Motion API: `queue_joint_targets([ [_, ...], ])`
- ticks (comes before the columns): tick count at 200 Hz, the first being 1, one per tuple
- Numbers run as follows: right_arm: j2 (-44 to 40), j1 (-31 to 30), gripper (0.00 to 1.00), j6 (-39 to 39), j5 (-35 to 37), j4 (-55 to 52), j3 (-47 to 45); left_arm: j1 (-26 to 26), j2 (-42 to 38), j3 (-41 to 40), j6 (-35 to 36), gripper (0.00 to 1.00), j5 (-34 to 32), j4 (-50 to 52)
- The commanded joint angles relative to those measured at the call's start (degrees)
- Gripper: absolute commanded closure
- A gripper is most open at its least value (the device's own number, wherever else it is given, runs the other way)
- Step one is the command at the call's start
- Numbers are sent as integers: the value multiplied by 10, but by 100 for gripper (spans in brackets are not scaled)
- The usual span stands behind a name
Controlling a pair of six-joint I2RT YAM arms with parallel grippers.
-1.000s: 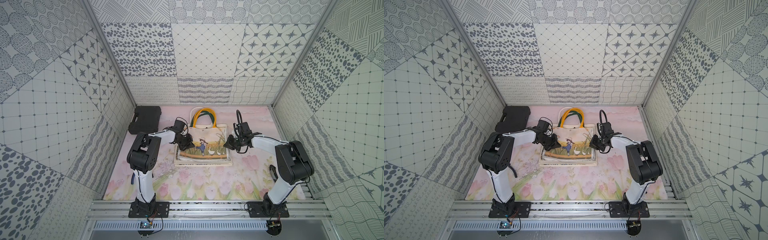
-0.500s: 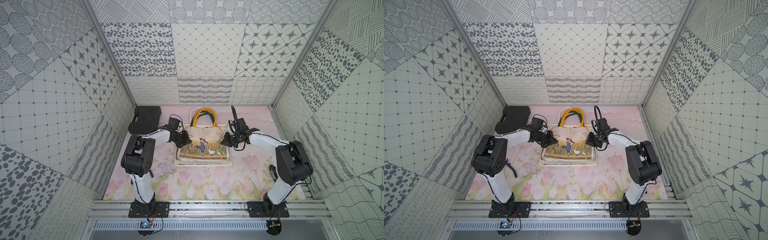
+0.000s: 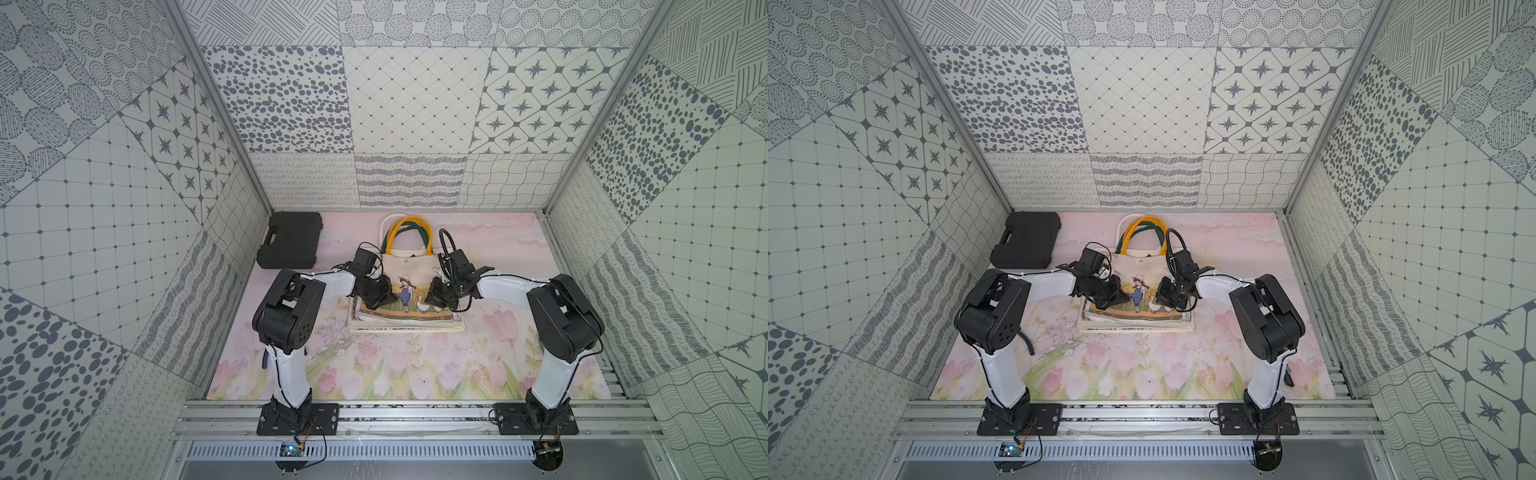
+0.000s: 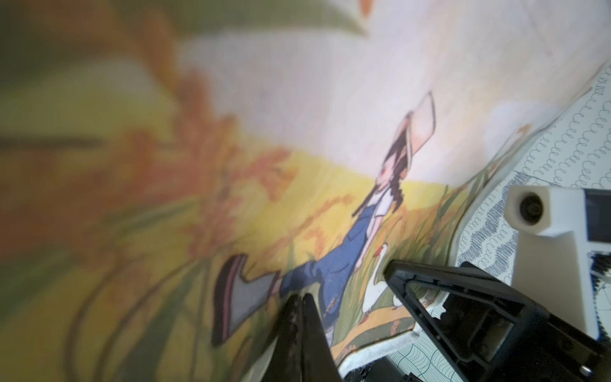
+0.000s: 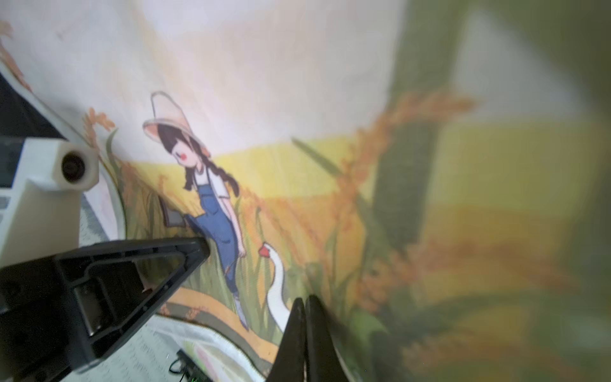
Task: Put away the canvas bag
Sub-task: Adjust the canvas bag at the center of the board.
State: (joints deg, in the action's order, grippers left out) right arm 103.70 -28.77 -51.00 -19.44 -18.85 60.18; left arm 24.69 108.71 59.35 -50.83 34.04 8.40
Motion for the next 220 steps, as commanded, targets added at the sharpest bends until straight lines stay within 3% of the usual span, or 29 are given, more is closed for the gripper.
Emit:
queue_joint_targets([
  [1,-38,19,92,-32,133,-88,-31,-9,-8,-23,-6,100,-87,85],
  [22,-68,44,91,-41,157,-100,-56,-20,-22,-25,15,100,-118,113],
  [82,-97,92,89,-6,139,-117,-66,-82,-62,-45,46,100,-124,151],
  [93,-96,92,90,4,119,-106,-60,-84,-70,-37,63,100,-110,149],
  [106,-101,90,90,10,102,-103,-46,-83,-80,-20,88,100,-44,126],
  [121,-118,83,90,18,107,-109,-21,-80,-95,11,108,100,-2,119],
  [163,-143,58,89,54,161,-103,58,-78,-90,145,162,97,11,147],
  [190,-92,56,88,64,101,-42,93,-74,-35,221,178,90,56,137],
  [220,14,45,90,56,48,-26,173,-66,52,311,191,96,41,185],
])
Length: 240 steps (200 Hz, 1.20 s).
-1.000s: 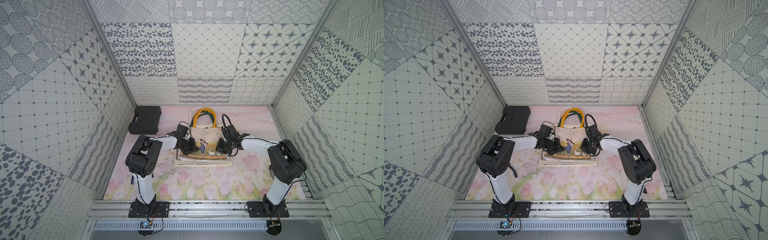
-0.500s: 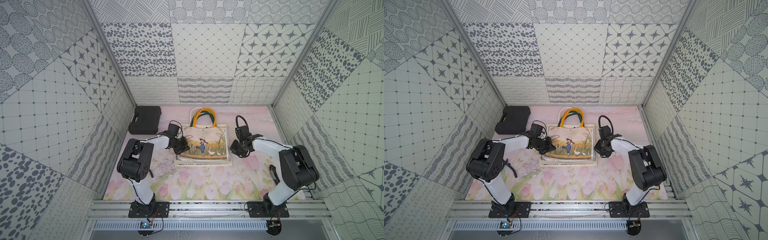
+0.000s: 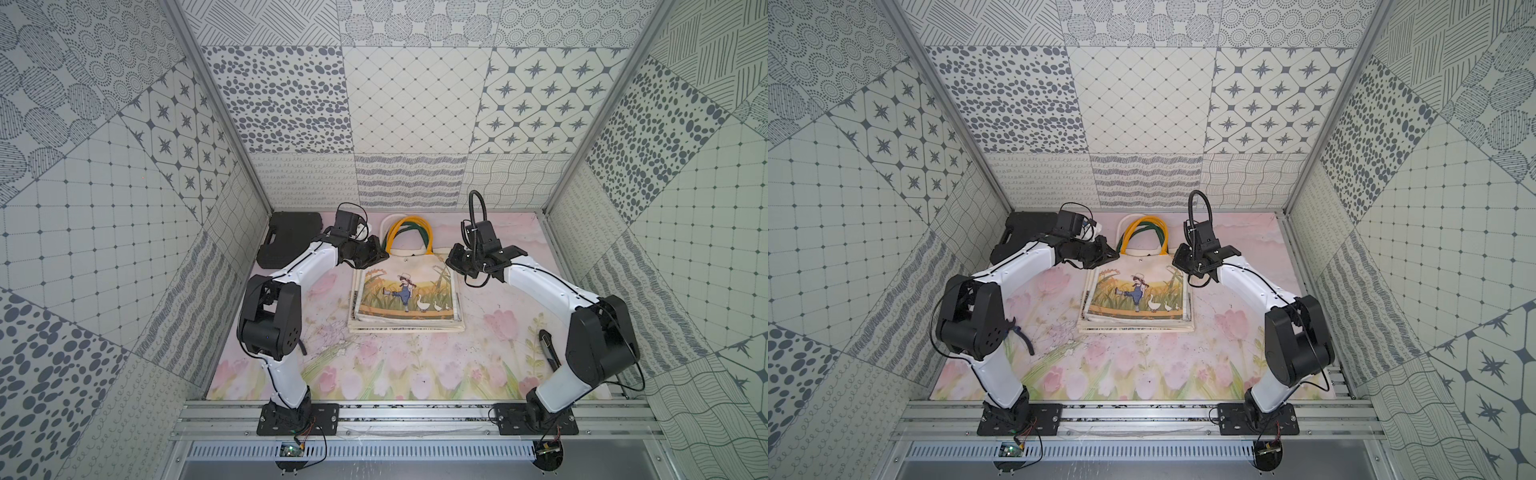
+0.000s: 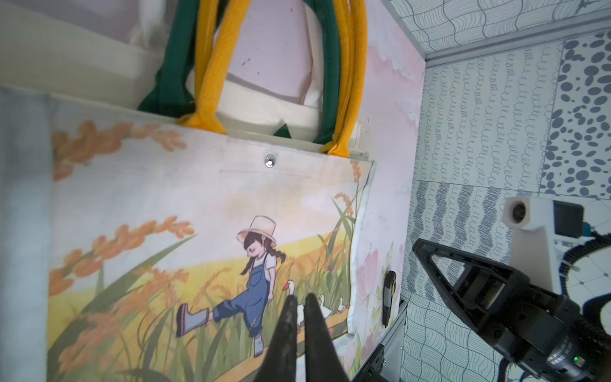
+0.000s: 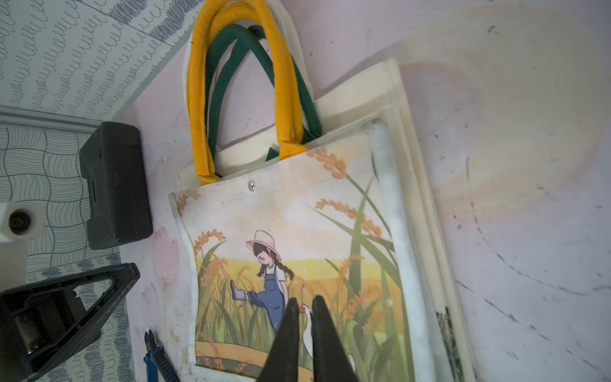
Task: Put away the canvas bag
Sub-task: Adjust the canvas bag at the center of the board.
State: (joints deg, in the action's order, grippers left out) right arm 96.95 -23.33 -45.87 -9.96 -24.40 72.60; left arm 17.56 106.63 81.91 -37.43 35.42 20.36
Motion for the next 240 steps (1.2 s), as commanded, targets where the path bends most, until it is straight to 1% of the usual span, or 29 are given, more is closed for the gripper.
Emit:
queue_joint_targets([
  [1,85,-10,90,4,-48,29,52,5,76,88,56,96,27,66],
  [12,121,-15,91,-1,-62,28,84,9,103,114,58,100,23,80],
  [34,176,-31,91,-6,-79,26,136,16,139,152,63,100,8,102],
  [55,214,-37,91,-9,-76,23,169,23,167,171,68,100,2,119],
  [77,241,-37,91,-15,-60,23,181,21,191,177,73,100,-4,132],
  [100,253,-34,92,-10,-21,31,172,8,206,162,69,100,-23,128],
  [126,263,-21,93,4,12,14,166,-9,218,145,68,100,-33,128],
  [153,255,3,93,18,38,-7,143,-34,210,112,65,100,-58,130],
  [170,244,21,93,26,54,-14,120,-52,197,84,61,100,-62,121],
  [206,231,63,92,31,58,-31,88,-84,161,23,47,100,-70,98],
  [240,222,79,92,43,53,-47,66,-93,148,5,45,100,-71,95],
])
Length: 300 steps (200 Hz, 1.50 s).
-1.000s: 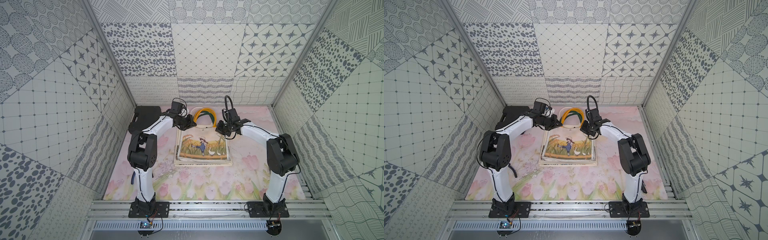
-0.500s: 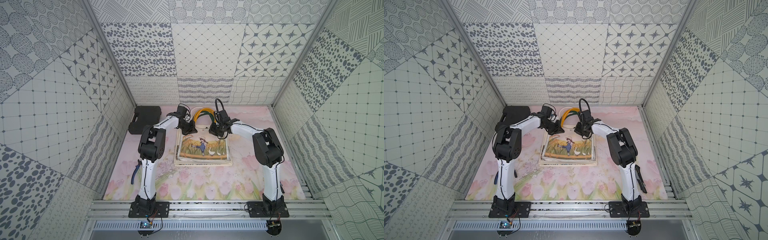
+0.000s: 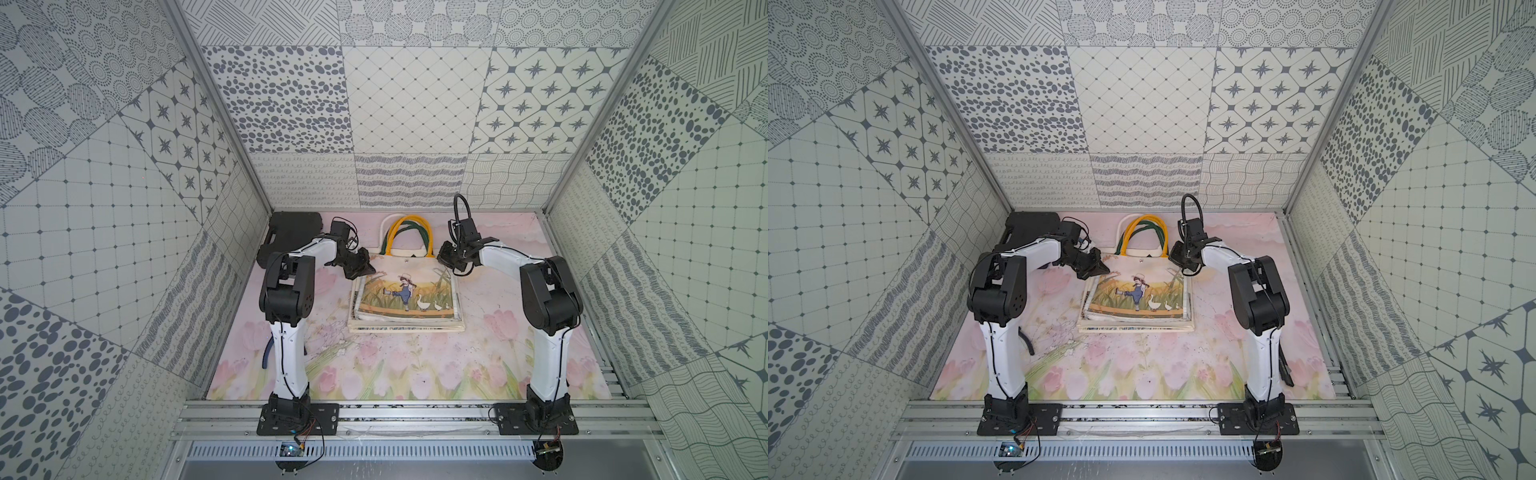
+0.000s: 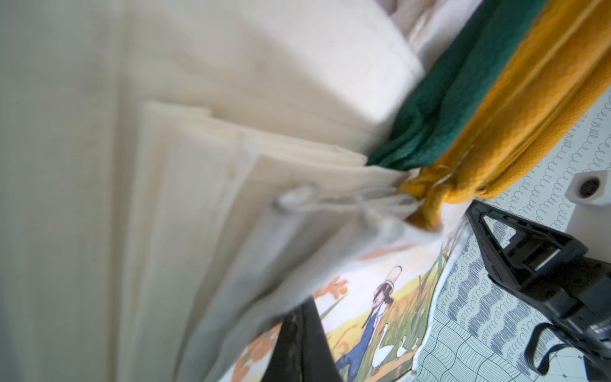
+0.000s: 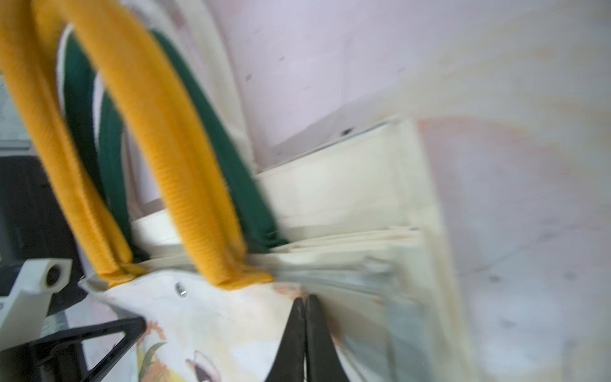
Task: Put away the canvas bag
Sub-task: Adjust the canvas bag at the center of the board.
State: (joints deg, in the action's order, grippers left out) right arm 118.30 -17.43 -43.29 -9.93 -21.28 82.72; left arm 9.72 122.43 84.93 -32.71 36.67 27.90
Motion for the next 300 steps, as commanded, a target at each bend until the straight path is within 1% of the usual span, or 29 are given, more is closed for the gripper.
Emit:
queue_joint_targets([
  [1,8,21,92,17,52,-78,-36,-14,-10,-25,-2,100,-84,19],
  [38,-11,23,92,18,24,-69,-68,-14,-23,-38,-8,100,-73,10],
  [61,-28,22,92,24,15,-62,-81,-14,-55,-60,-9,100,-59,-9],
  [75,-61,17,92,41,32,-59,-93,-14,-94,-87,-6,100,-47,-33],
  [91,-116,13,91,69,68,-60,-111,-14,-144,-111,5,100,-51,-43],
  [101,-150,13,88,78,91,-63,-125,-14,-170,-119,16,93,-65,-28],
  [111,-178,14,85,86,107,-76,-136,-14,-192,-124,26,89,-84,-2],
  [119,-194,14,84,91,114,-88,-144,-15,-206,-127,33,87,-100,20],
  [123,-202,14,84,92,115,-91,-148,-15,-211,-129,34,84,-107,30],
  [132,-215,15,84,96,112,-100,-160,-16,-220,-137,36,82,-124,49],
  [135,-219,15,84,97,111,-103,-164,-15,-222,-138,35,79,-130,57],
  [153,-239,15,84,96,109,-110,-197,-19,-234,-170,28,77,-140,71],
  [169,-252,15,84,90,108,-103,-228,-23,-257,-221,13,62,-152,47],
  [183,-251,16,84,84,105,-102,-242,-27,-275,-258,2,53,-170,33],
  [194,-245,18,84,80,100,-114,-238,-31,-279,-275,-4,52,-175,26],
  [214,-231,18,83,83,95,-122,-227,-36,-266,-278,-13,52,-178,33],
  [232,-210,17,84,88,80,-129,-213,-35,-246,-267,-20,54,-187,47],
  [250,-190,16,84,92,57,-127,-203,-36,-227,-261,-22,55,-184,44],
  [280,-155,13,84,94,-1,-113,-188,-35,-204,-249,-22,55,-191,39],
  [300,-134,9,84,85,-22,-104,-179,-36,-183,-234,-22,56,-185,38],
])
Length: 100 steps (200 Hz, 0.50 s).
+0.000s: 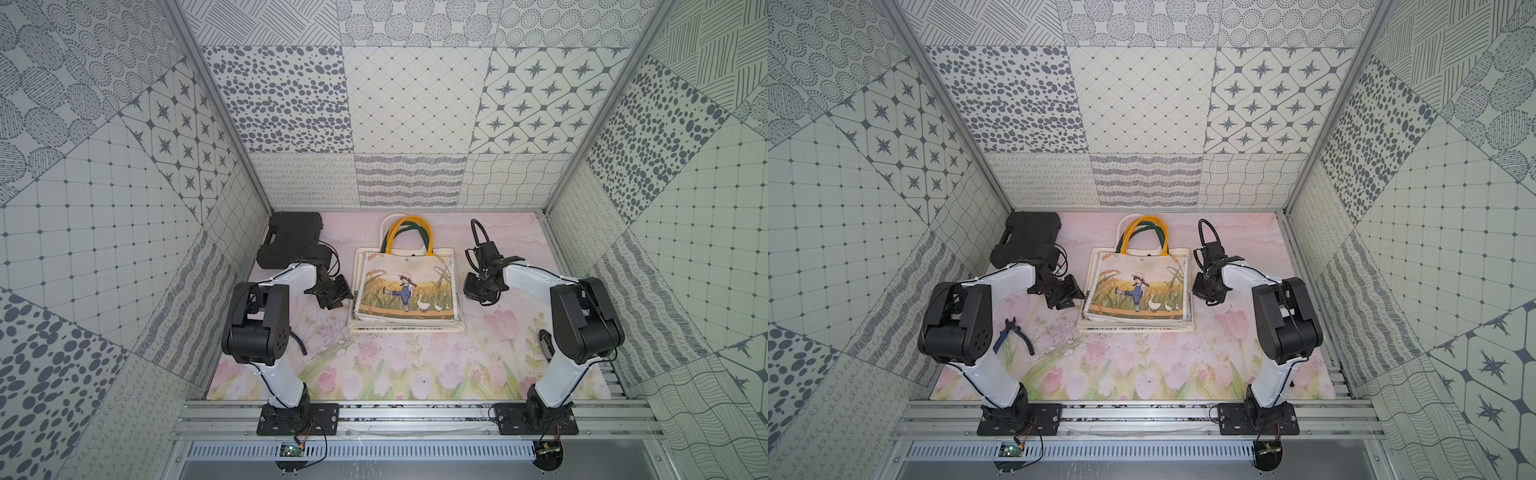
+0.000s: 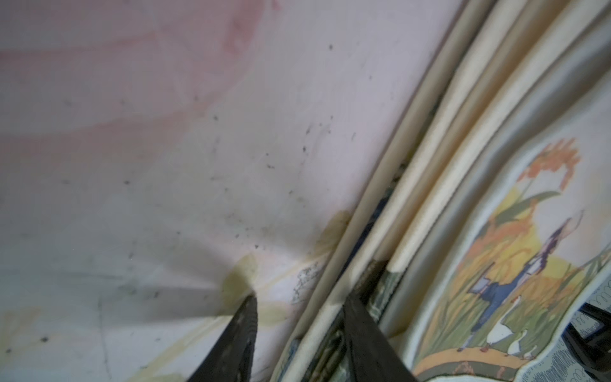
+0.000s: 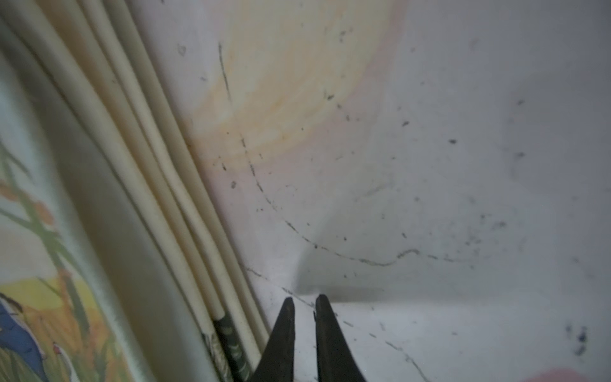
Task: Put away the canvas bag
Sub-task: Adjust the canvas bag at the center of the board.
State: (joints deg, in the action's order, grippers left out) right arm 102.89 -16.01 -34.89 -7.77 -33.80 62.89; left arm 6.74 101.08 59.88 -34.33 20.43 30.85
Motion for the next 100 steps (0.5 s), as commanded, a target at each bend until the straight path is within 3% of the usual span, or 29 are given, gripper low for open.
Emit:
queue_joint_targets([
  [1,21,-6,84,1,-45,22,20,-6,31,17,-7,56,-22,9],
  [100,22,0,84,-14,-12,22,51,-5,41,52,-4,56,10,2],
])
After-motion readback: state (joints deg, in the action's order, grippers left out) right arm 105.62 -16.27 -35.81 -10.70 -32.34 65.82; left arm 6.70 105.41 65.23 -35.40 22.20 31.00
